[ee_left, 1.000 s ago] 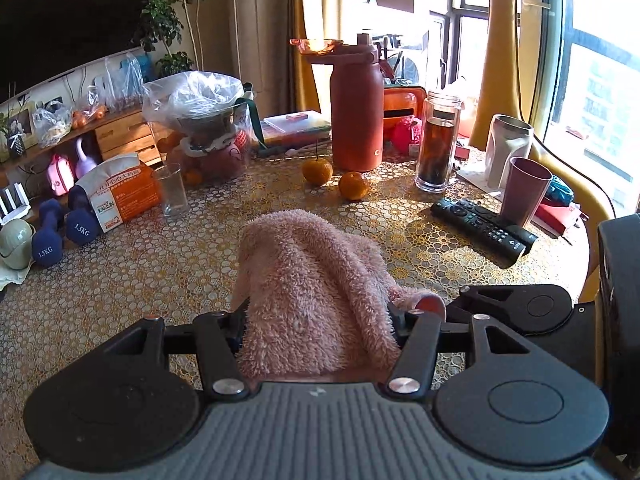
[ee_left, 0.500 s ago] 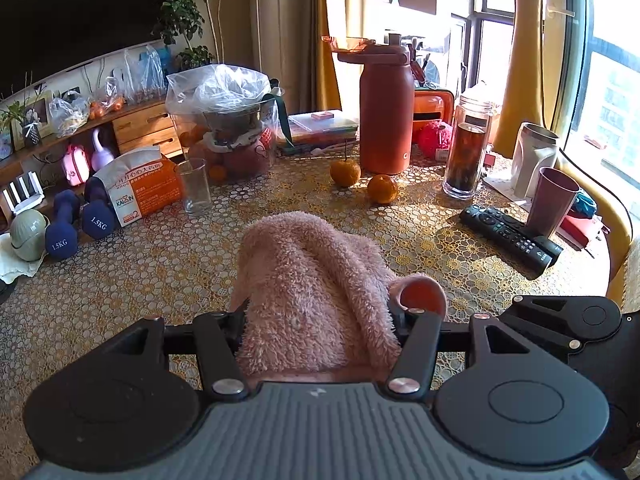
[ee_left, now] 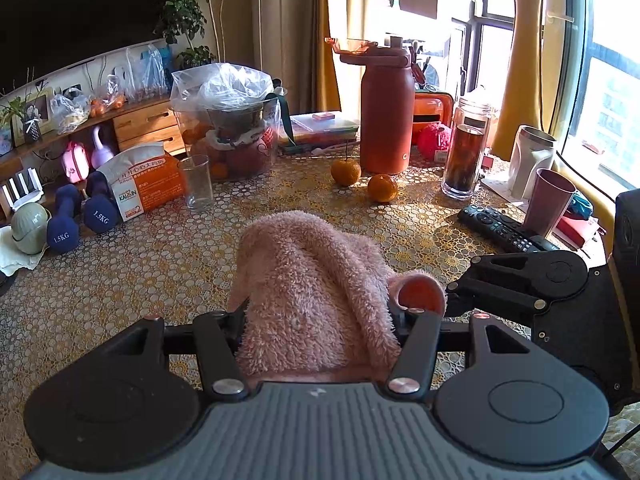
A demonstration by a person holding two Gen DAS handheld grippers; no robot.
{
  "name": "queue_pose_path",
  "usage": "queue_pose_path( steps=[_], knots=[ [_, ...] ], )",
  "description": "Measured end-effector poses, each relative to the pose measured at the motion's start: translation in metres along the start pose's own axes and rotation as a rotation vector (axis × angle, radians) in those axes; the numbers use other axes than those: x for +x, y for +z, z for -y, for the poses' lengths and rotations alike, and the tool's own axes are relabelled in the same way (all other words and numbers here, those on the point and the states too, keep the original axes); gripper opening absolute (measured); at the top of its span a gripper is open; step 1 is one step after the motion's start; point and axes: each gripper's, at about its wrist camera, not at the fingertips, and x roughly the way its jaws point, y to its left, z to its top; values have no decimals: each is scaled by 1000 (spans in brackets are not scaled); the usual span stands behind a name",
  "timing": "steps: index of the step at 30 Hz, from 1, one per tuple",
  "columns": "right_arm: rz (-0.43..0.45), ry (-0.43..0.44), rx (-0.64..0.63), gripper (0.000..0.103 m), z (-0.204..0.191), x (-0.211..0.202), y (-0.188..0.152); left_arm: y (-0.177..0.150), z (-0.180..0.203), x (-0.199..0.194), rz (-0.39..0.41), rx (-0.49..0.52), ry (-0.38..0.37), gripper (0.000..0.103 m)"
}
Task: Clean container
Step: 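Wipe the bottle cap with the towel in the left tool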
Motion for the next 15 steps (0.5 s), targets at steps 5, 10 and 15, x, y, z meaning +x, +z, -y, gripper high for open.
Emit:
queue_pose_path(
  steps=[5,10,15],
  knots=[
    [5,-14,0,62,-2,2,0,-1,-6,0,4,-8,7,57],
    [3,-29,8,62,-3,2,1,-4,-14,1,-6,-20,40,57],
    [-2,-36,32,62,-2,0,0,-18,-27,10,-59,-27,94,57]
  ],
)
